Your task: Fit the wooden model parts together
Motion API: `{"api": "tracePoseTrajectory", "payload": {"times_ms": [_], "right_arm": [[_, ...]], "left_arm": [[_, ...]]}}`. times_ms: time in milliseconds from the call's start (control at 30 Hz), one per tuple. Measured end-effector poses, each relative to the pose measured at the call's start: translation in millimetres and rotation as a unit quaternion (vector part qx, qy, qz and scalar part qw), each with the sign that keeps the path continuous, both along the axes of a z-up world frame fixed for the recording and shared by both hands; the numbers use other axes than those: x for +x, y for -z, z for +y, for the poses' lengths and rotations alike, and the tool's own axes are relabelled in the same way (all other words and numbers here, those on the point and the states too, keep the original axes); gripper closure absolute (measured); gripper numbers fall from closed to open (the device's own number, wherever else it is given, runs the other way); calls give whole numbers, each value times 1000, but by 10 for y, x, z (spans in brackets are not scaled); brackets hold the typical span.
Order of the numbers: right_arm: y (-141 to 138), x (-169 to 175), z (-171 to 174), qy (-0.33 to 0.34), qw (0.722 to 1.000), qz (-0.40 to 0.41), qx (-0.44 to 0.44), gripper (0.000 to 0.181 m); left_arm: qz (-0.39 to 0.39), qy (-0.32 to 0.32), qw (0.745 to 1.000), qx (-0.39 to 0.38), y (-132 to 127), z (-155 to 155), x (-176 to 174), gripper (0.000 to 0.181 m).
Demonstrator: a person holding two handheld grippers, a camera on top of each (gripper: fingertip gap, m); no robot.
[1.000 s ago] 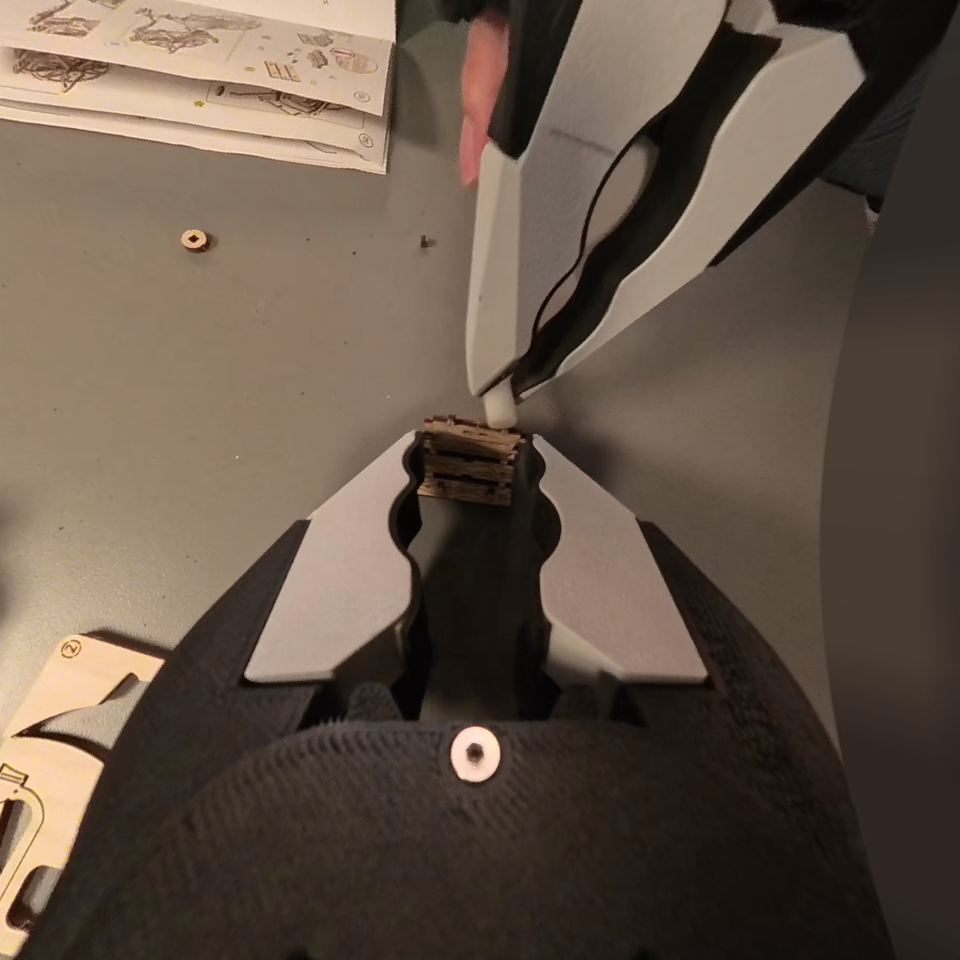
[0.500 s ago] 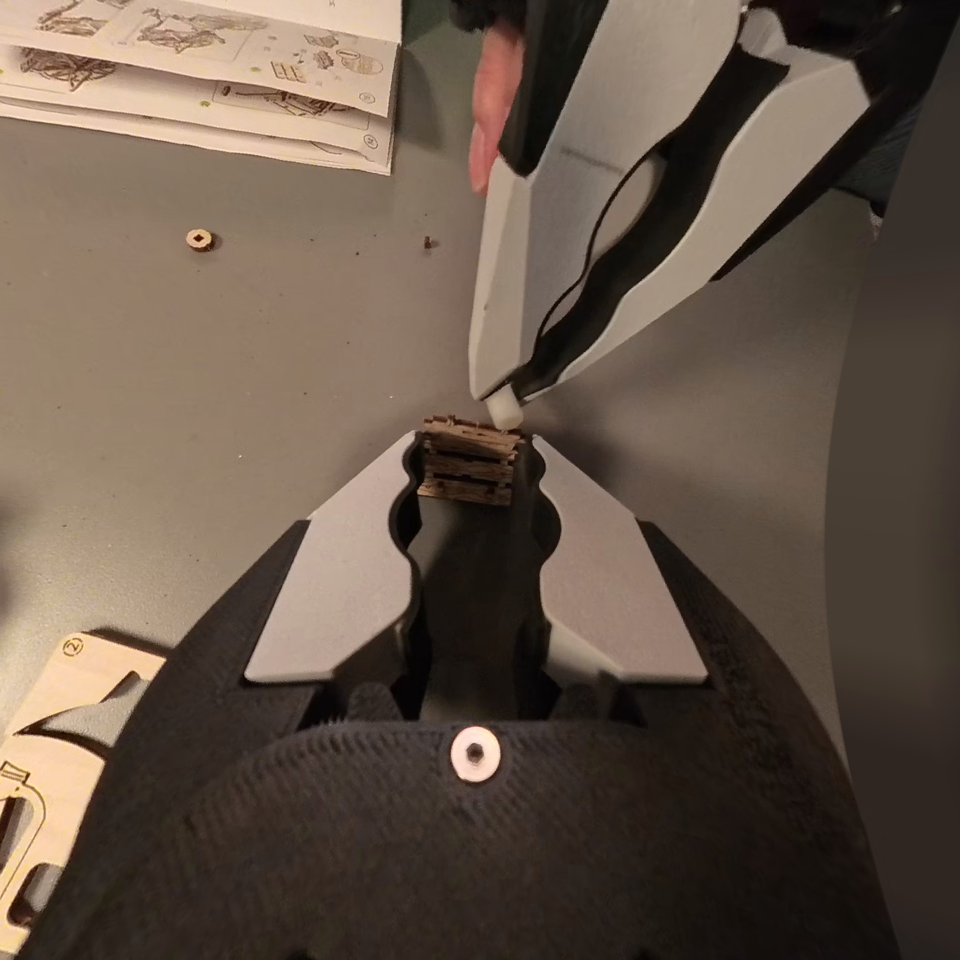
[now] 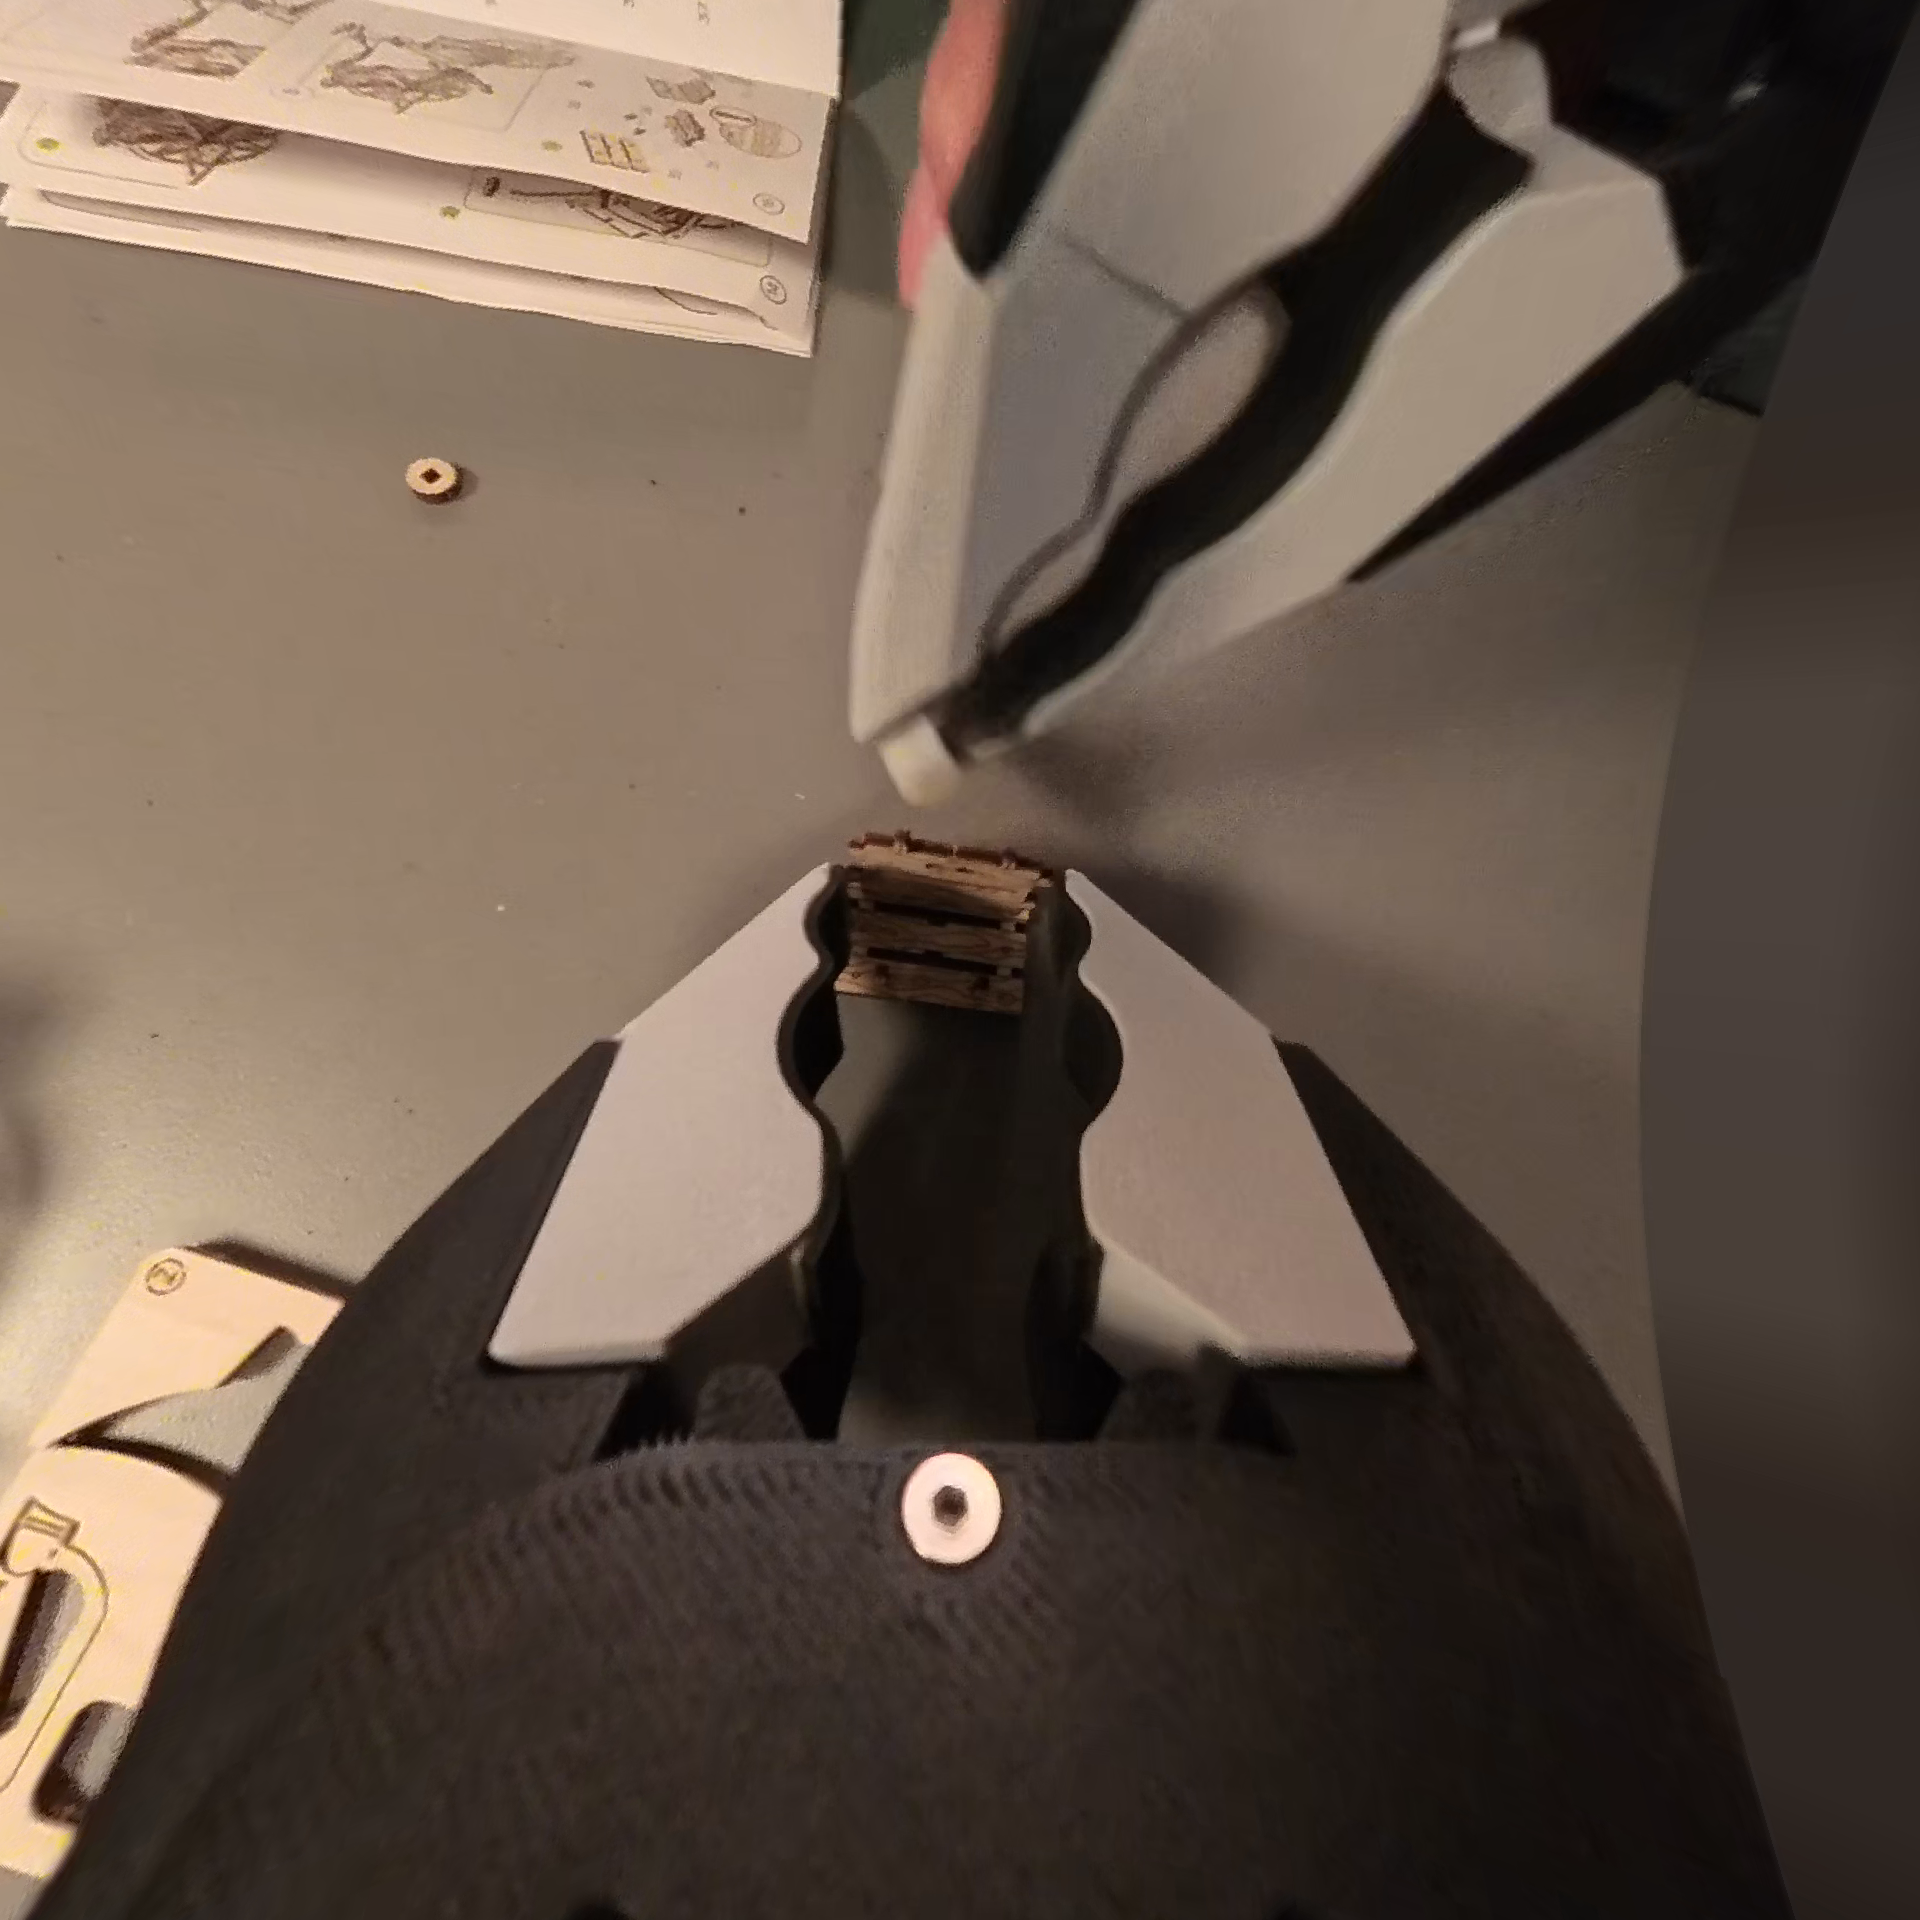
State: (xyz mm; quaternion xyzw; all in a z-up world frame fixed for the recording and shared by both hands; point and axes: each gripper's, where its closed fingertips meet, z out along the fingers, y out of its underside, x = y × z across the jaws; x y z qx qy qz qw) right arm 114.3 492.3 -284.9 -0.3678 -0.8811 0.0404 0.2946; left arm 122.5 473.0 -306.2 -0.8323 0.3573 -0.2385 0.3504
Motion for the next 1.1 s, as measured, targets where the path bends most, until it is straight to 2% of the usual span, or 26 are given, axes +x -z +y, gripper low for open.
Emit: {"api": "tracePoseTrajectory", "payload": {"times_ms": [67,167,233,267,400,467,567,700,833,933,1100], "right_arm": [[29,34,215,56,998,-9,7,173],[159,95,391,121,991,-32,-55,172],[224,95,413,141,983,-34,-112,164],[231,81,396,148,977,-31,-148,154],[129,109,338,163,959,-12,-231,129],[-58,105,74,128,949,26,-286,132],[-197,77,-548,75,921,51,-378,137],[48,45,-857,124,929,67,-342,140],[232,53,-938,168,936,68,-303,143],[242,1,-992,168,935,81,-301,162],[211,-67,-958,146,943,116,-274,168]], "left_arm": [[-2,-9,1000,14,-34,31,-34,138],[-18,-25,999,33,-174,63,-176,137],[-31,-40,997,55,-287,92,-303,137],[-41,-39,997,59,-329,82,-337,137],[-61,4,997,38,-376,-96,-364,136],[-72,41,996,25,-432,-281,-346,135],[-55,21,996,65,-546,-268,-463,135],[-69,-10,994,88,-662,-214,-544,136],[-83,-39,992,85,-688,-215,-597,140],[-114,-81,987,76,-745,-300,-616,141],[-173,-160,970,66,-748,-602,-577,147]]}}
